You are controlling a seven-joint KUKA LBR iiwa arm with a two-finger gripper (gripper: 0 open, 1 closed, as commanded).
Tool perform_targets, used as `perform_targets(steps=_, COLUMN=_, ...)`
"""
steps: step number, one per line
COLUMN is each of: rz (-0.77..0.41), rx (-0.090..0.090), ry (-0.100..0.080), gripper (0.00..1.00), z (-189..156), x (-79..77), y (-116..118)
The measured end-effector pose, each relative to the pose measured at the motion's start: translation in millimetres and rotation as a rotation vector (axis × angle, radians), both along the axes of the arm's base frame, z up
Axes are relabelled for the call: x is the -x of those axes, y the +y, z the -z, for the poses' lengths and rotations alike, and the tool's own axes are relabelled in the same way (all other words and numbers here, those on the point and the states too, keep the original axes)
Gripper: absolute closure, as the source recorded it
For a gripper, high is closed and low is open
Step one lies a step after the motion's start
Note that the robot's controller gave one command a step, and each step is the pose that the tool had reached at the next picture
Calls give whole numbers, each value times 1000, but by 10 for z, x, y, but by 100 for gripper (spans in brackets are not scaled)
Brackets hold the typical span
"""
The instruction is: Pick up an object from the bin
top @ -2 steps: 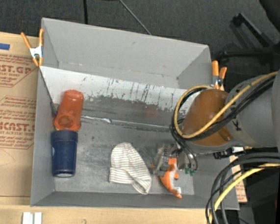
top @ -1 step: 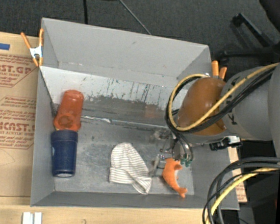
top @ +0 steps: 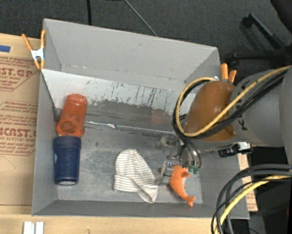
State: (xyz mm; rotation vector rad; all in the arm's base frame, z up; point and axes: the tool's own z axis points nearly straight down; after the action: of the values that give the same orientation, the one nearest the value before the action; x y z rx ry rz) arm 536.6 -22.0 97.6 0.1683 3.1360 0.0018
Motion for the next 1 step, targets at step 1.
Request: perform_targets(steps=1, rz=-88, rx=1, ry=2, gripper=100, z=281, x=340, y=331)
